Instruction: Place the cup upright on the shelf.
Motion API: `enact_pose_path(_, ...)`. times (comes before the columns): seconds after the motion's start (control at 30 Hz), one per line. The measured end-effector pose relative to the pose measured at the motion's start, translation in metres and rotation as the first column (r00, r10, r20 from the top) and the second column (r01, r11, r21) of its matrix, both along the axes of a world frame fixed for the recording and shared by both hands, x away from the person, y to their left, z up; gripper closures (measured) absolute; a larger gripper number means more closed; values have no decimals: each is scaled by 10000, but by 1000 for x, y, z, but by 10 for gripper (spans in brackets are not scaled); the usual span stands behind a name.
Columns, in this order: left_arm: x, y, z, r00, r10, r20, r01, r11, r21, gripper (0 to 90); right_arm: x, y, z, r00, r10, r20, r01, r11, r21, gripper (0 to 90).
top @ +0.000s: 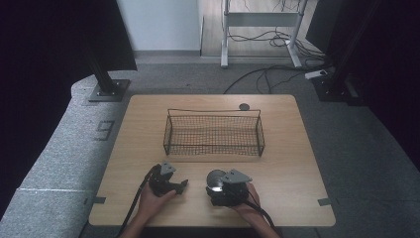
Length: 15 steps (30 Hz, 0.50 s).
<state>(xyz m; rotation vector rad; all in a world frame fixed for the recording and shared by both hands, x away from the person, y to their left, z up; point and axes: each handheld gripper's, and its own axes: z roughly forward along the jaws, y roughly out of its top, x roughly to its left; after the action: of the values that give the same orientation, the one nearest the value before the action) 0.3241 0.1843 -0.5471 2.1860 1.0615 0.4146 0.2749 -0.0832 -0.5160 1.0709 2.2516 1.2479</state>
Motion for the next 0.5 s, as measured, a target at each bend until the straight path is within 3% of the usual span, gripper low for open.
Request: enact_pose_path(0.5, 0, 0, 0, 10000, -1, -1, 1, 10000, 0, 141, -2, -5, 7, 9996, 172, 225, -178, 9995, 260, 153)
